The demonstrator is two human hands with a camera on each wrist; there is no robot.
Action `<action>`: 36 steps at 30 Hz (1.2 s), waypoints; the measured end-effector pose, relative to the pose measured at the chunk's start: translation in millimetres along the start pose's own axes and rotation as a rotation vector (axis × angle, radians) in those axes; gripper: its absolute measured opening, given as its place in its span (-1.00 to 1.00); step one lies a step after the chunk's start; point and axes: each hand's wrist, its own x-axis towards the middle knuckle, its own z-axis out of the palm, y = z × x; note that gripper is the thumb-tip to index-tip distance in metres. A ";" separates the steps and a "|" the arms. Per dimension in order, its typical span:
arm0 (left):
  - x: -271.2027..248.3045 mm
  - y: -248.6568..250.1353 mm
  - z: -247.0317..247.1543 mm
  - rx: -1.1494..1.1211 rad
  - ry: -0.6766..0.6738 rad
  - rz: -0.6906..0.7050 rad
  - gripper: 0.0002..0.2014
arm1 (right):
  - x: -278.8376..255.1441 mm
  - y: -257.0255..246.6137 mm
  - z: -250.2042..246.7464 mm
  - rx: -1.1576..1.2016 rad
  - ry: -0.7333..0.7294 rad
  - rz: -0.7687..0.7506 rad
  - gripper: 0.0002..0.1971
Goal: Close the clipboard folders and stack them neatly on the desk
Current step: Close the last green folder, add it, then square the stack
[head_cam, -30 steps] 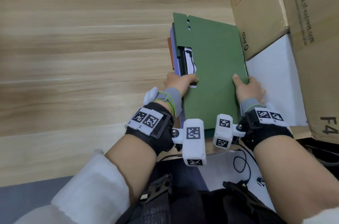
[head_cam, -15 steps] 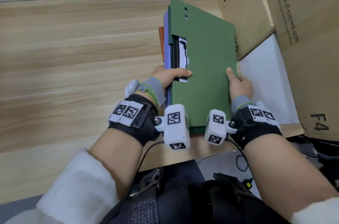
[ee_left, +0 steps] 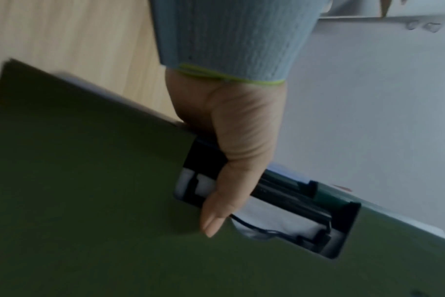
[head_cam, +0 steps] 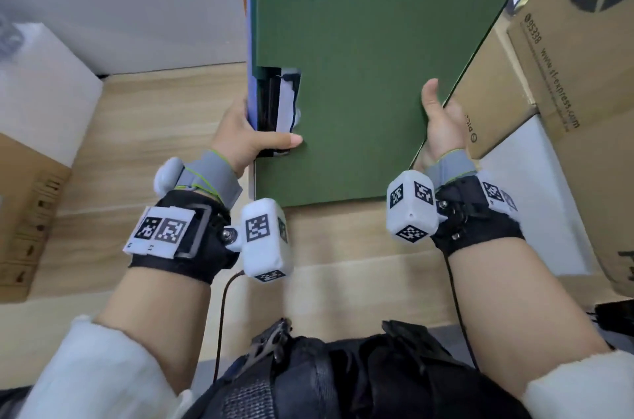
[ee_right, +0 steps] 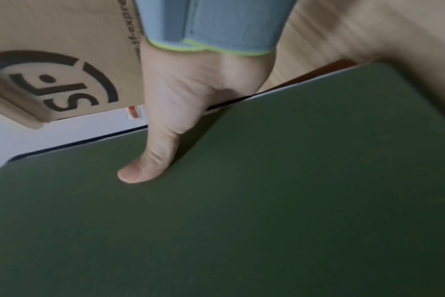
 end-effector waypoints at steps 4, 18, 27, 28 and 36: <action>-3.8 -6.3 -13.2 -0.049 -0.018 0.020 -0.41 | -13.7 -3.0 10.7 0.143 -0.163 -0.069 -0.16; -41.6 9.4 -37.3 -0.039 -0.177 0.120 0.08 | -47.3 -30.9 3.2 0.076 -0.314 -0.226 -0.14; -46.5 43.7 -37.6 -0.160 -0.137 0.157 -0.32 | -52.8 -44.2 2.4 0.077 -0.315 -0.251 -0.16; -45.3 44.2 -32.8 -0.181 -0.106 0.171 -0.28 | -53.4 -44.5 3.9 0.078 -0.292 -0.258 -0.18; -40.3 56.4 -10.6 -0.308 -0.024 0.248 -0.18 | -47.4 -62.5 2.7 0.145 -0.221 -0.380 -0.52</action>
